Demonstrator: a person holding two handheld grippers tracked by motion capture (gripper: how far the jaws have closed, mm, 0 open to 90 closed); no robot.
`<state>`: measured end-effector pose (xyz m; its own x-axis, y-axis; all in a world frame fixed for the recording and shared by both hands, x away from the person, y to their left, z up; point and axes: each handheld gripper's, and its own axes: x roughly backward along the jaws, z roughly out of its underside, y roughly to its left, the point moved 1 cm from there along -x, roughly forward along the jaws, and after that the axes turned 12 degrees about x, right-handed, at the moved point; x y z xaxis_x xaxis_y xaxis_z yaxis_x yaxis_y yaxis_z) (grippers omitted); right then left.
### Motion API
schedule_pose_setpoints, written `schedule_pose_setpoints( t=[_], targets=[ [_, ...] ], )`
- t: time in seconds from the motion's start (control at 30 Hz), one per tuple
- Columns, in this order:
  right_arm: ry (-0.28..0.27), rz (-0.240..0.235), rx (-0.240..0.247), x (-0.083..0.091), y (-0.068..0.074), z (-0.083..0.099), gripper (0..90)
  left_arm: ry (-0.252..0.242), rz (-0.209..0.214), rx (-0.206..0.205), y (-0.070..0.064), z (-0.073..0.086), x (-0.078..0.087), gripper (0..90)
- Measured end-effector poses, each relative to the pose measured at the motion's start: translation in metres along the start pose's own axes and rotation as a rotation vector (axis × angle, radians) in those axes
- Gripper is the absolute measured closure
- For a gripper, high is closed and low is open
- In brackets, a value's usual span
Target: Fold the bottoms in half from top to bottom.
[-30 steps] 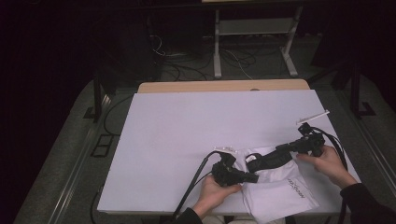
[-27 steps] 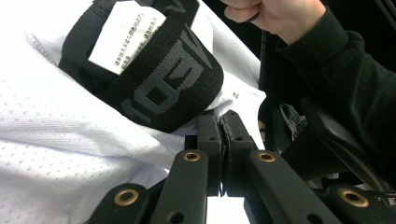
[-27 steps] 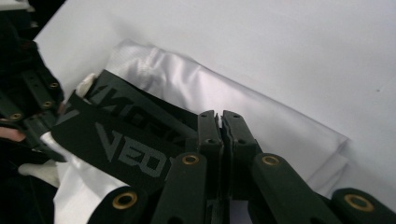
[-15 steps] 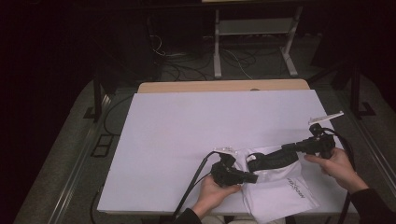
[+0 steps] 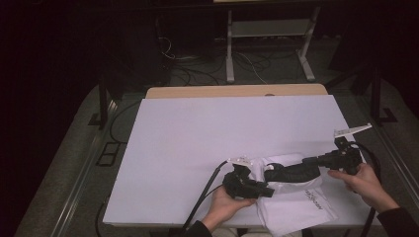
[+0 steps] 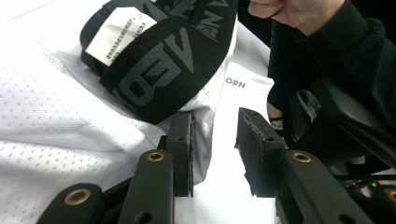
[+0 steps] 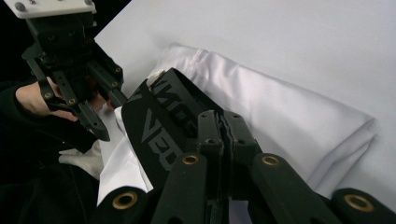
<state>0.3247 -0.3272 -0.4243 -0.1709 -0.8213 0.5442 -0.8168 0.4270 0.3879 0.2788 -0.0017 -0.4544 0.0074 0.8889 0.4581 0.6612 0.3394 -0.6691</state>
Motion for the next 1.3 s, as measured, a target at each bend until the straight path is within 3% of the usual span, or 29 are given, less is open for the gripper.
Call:
schedule_pose_setpoints(
  t=[0.27,0.4,0.57,0.9,1.3],
  targets=[
    [-0.002,-0.023,0.019,0.004,0.009,0.007,85.2,0.010,-0.008,-0.005,-0.001,0.000,-0.001,65.7],
    [0.007,-0.057,0.033,0.004,0.014,0.011,85.2,0.016,-0.015,-0.004,-0.001,0.000,-0.002,70.8],
    [0.023,-0.083,0.054,0.004,0.019,0.017,85.2,0.015,-0.006,-0.003,-0.001,0.000,-0.001,68.0],
    [0.078,-0.114,0.098,0.003,0.030,0.026,85.1,-0.020,-0.010,0.000,0.000,-0.003,0.006,48.7],
    [0.171,-0.149,0.139,0.001,0.040,0.033,83.8,-0.095,-0.052,-0.047,-0.002,-0.009,0.018,25.8]
  ],
)
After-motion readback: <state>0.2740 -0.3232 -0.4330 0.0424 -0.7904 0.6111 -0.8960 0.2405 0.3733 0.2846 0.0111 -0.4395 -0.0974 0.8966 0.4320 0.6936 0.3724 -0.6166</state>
